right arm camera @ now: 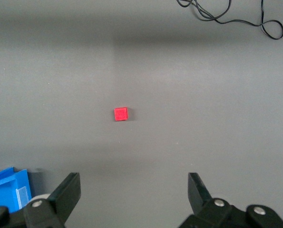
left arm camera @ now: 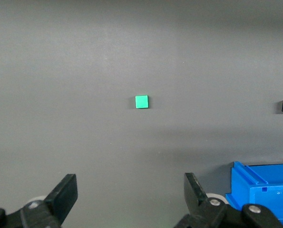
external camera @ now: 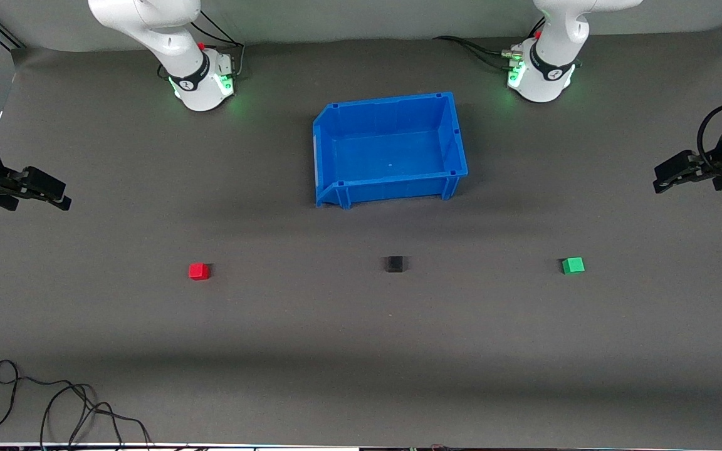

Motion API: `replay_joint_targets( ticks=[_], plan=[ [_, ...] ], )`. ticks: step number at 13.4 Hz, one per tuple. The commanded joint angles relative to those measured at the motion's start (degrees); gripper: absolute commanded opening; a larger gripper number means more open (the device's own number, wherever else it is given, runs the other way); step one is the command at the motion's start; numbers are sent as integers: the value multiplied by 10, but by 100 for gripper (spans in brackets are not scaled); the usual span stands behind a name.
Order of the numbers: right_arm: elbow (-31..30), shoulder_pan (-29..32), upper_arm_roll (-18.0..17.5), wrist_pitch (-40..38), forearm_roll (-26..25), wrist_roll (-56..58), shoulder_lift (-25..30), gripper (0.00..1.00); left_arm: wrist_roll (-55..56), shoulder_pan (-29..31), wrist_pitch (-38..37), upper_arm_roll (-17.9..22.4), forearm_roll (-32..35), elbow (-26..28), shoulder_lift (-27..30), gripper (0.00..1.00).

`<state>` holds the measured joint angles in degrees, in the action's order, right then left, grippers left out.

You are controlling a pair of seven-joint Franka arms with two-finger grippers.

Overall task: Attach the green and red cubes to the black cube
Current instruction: 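Move the right gripper toward the red cube while the left gripper approaches the green cube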

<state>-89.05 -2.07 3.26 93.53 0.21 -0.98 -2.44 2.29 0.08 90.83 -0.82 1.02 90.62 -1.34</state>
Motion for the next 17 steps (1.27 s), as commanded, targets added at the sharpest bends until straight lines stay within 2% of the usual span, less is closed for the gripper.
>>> replay_joint_targets(
  ticks=[1,6,9,11,14,17],
  plan=[
    [2,-3,3,2,6,3,2,100,10,-5,-6,2,5,-4,5,100],
    [5,-4,3,4,6,3,-1,100,14,-4,-2,3,5,0,0,100],
    [6,-4,3,4,6,2,-1,100,66,2,-4,4,6,4,-31,100],
    [5,-4,3,2,7,-1,-2,100,65,3,29,5,6,21,-56,100],
    [10,-4,2,2,11,-194,-14,100,63,4,142,6,7,107,-63,100],
    [12,-4,2,2,48,-406,-29,100,62,-2,198,6,12,131,-110,98]
  ],
)
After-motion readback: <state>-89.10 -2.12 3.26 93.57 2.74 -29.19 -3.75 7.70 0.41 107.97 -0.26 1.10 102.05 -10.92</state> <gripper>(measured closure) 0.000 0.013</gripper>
